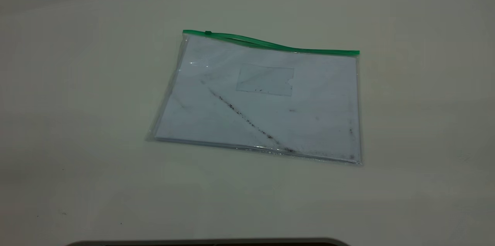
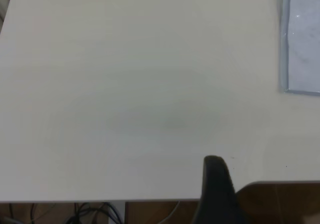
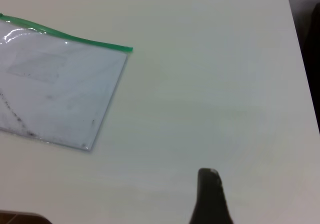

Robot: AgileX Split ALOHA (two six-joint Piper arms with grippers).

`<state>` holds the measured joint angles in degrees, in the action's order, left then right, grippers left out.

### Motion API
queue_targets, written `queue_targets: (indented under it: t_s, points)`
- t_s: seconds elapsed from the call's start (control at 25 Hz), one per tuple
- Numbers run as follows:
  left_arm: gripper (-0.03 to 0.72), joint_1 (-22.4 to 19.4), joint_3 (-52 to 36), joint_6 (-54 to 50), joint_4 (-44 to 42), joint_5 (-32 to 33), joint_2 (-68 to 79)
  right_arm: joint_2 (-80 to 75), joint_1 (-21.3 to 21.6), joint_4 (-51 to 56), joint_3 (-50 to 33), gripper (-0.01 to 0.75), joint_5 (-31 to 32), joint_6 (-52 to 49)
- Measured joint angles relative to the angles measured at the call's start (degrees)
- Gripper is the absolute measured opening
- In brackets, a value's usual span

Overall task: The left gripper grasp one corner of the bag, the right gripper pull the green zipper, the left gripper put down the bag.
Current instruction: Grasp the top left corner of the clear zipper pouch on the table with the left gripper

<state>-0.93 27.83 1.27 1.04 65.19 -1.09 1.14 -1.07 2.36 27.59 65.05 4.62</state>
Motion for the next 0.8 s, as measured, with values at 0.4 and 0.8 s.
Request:
queue_targets:
  t_s: [0.4,0.8]
  points:
    - [0.573,0.0,0.6,-2.6,0.0,0.0,2.2,0.0,0.0,0.0,0.0,0.578,0.0,0.0]
    - [0.573,0.0,12.7,-2.0,-0.2,-9.3,32.2,0.0,0.0,0.2,0.0,0.578,-0.1,-0.5]
